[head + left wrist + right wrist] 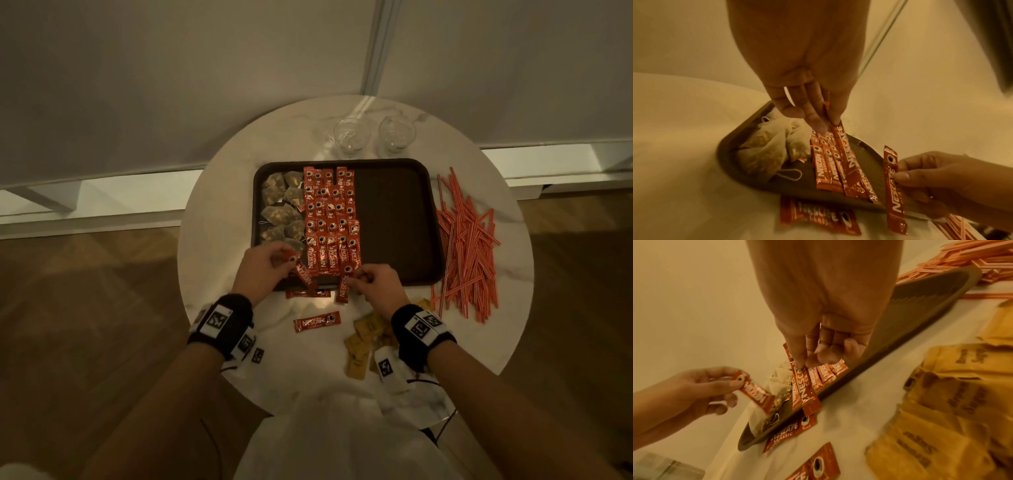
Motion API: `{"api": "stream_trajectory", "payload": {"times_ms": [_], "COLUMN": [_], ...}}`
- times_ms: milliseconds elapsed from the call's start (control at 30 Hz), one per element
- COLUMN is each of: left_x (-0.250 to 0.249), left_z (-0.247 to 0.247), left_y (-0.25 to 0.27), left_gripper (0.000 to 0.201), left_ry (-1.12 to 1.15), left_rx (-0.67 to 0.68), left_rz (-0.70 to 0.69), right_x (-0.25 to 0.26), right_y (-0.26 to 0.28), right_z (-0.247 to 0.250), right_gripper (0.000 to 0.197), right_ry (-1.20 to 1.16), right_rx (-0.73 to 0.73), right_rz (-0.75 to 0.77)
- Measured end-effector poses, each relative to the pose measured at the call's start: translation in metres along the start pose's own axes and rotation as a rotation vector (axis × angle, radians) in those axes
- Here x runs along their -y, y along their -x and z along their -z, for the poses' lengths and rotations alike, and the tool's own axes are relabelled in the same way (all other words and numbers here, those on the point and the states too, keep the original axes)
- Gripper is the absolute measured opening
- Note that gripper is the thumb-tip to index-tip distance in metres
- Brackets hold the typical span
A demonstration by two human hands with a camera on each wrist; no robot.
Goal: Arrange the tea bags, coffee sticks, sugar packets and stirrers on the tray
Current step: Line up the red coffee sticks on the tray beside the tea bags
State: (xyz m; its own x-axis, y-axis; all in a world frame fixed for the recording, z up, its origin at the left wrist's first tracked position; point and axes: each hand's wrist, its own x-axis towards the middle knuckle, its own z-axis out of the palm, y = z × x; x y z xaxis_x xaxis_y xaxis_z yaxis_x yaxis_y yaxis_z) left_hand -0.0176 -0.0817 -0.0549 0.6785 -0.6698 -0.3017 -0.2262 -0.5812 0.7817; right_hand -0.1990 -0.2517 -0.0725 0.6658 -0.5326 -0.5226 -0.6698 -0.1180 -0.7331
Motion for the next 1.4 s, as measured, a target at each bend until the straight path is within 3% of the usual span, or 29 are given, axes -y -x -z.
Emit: {"api": "stream_trajectory", "payload": {"times_ms": [133, 400, 767, 1100, 1400], "left_x": [-0.013, -0.011, -0.005, -0.009, -0.004], "left_z": [-0.006, -0.022, -0.033, -0.034, -0.033], "left_y": [-0.037, -0.072, -0.081, -0.074, -0.061], "left_gripper": [0.021, 0.026, 0.028, 0.049, 0.044], "left_ry": [-0.219, -0.388, -0.648, -0.674, -0.633], "left_rx": [0.141, 0.359, 0.247, 0.221, 0.169], "left_rz": [-0.052, -0.099, -0.34, -0.318, -0.372], "right_x": [0.001, -0.006, -0.002, 0.023, 0.025], "right_y": [-0.01, -0.021, -0.034, -0.06, -0.076], "right_z": [0.0, 0.0, -0.004, -0.006, -0.017], "right_gripper": [0.009, 0.008, 0.011, 0.016, 0.02], "right_ry": [-0.017, -0.015, 0.039, 0.159, 0.296], "right_rx": [0.003, 0.0, 0.011, 0.027, 0.057], "right_rz": [-0.029, -0.044, -0.014, 0.038, -0.004]}}
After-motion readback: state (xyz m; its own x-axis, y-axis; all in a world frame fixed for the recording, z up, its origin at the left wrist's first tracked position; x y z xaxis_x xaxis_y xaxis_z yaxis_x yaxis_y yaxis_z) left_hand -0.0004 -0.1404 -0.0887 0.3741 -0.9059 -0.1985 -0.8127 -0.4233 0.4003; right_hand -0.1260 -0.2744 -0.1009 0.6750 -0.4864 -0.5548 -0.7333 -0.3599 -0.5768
